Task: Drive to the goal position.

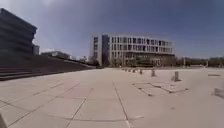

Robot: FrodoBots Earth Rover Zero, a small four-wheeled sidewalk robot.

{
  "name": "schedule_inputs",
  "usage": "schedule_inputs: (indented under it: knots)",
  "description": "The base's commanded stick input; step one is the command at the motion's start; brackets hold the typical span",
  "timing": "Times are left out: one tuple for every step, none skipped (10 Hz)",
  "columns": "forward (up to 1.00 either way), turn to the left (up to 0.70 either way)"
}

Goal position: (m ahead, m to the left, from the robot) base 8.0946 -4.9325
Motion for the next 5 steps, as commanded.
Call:
schedule_inputs:
  knots:
    - [0.70,-0.35]
    - [0.70,-0.35]
    - [0.70,-0.34]
    - [0.70,0.00]
    - [0.70,0.00]
